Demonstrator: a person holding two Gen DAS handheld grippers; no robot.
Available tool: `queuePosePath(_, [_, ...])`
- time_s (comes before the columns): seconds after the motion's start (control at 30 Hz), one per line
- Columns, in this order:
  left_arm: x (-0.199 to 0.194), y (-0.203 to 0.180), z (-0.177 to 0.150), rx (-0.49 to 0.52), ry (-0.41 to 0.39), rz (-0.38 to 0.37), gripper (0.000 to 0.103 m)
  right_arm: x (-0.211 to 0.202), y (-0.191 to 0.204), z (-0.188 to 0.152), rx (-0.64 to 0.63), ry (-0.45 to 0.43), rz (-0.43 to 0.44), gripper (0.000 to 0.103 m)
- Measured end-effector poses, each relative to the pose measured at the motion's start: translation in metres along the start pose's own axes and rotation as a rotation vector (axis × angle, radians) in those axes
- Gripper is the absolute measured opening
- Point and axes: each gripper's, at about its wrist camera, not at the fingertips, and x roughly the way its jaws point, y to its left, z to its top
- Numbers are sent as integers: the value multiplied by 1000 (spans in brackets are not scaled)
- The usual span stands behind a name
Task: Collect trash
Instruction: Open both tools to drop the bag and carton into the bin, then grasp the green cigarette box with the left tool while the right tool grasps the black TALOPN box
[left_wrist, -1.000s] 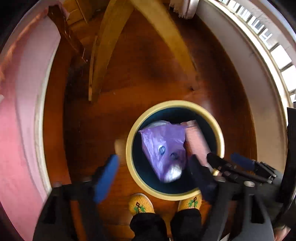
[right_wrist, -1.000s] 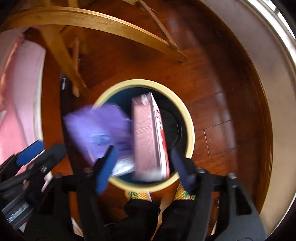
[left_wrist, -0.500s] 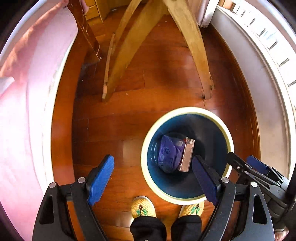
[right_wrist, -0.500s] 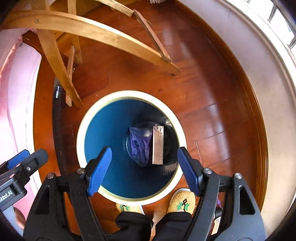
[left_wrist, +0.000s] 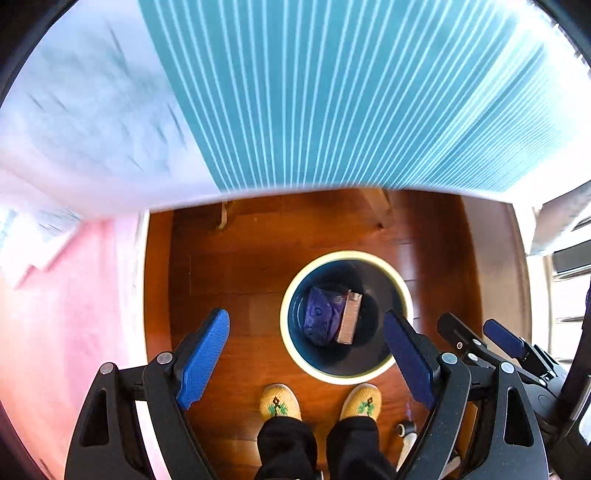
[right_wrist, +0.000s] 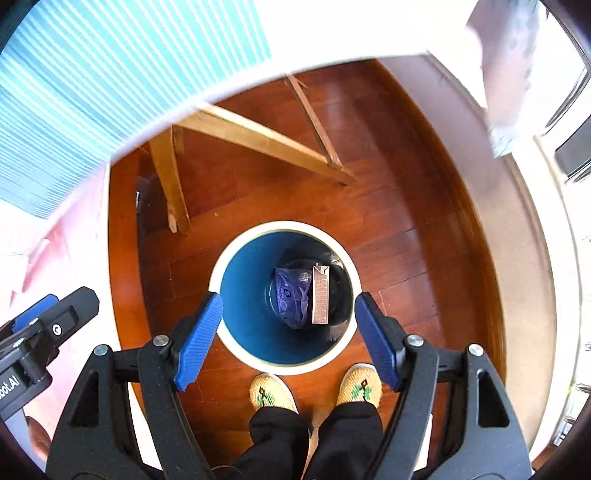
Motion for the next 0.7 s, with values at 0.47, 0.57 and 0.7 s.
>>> queuePosePath(0.47, [-220, -5, 46, 87, -214, -125, 87, -210, 33, 30, 11, -179, 21, 72])
queuePosePath(0.57, [-261, -2, 56, 105, -270, -140, 87, -252, 41, 35, 3, -244, 19, 72])
queuePosePath(0.7, [-311, 2, 68, 133, -340, -168, 87, -305, 54, 42, -7, -336, 9, 72])
